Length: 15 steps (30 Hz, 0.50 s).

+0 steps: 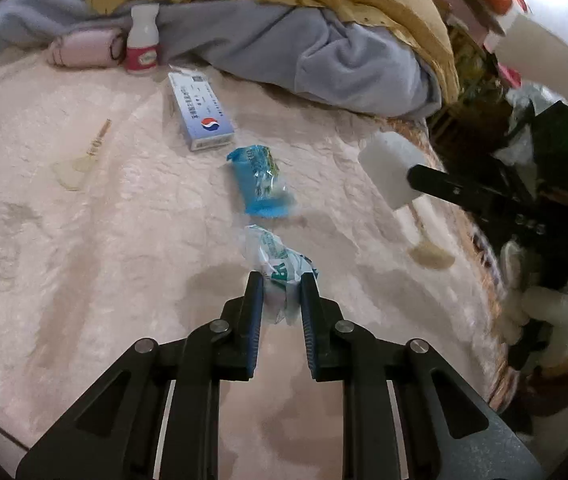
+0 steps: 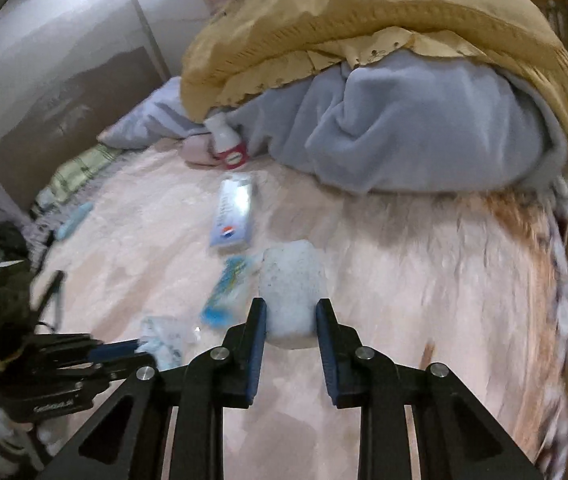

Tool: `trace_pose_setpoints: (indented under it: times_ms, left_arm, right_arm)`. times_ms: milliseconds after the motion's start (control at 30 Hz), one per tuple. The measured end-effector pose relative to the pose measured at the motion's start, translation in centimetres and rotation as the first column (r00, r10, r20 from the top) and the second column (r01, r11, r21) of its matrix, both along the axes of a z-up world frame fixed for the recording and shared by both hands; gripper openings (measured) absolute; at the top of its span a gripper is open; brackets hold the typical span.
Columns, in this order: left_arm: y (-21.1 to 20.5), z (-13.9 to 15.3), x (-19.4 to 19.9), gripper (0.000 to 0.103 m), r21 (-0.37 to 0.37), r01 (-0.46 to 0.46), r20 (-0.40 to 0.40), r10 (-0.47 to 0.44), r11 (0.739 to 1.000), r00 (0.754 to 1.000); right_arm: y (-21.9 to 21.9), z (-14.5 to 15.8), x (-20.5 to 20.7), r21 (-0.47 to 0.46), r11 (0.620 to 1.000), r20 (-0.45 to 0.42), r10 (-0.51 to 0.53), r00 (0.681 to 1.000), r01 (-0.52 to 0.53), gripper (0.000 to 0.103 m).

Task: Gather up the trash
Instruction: 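Grasp the clear plastic wrapper with the left gripper while the right grasps the white sponge, then carry the plastic wrapper and white sponge over the bucket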

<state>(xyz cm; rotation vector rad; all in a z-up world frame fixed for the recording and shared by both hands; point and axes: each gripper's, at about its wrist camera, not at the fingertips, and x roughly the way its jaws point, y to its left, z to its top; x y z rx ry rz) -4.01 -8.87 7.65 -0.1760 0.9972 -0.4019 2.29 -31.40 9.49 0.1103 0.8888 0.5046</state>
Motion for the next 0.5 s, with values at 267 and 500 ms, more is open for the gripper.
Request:
trace_pose_setpoints:
  times_ms: [267,500]
  left_arm:
    - [-1.3,2.0,-4.2,0.016,0.007,0.029,0.029,-0.029,1.000,0.999]
    - [-6.3,3.1,-6.1,0.016,0.042,0.081,0.075,-0.084,0.996,0.994]
  right_arm:
    - [0.0,1.9,-7.2,-0.003,1.000,0.048,0.024,0.999,-0.024,0.024]
    - [-3.1,2.9,-11.2,-0.022,0.999,0.075,-0.038,0.996,0.040,0.024]
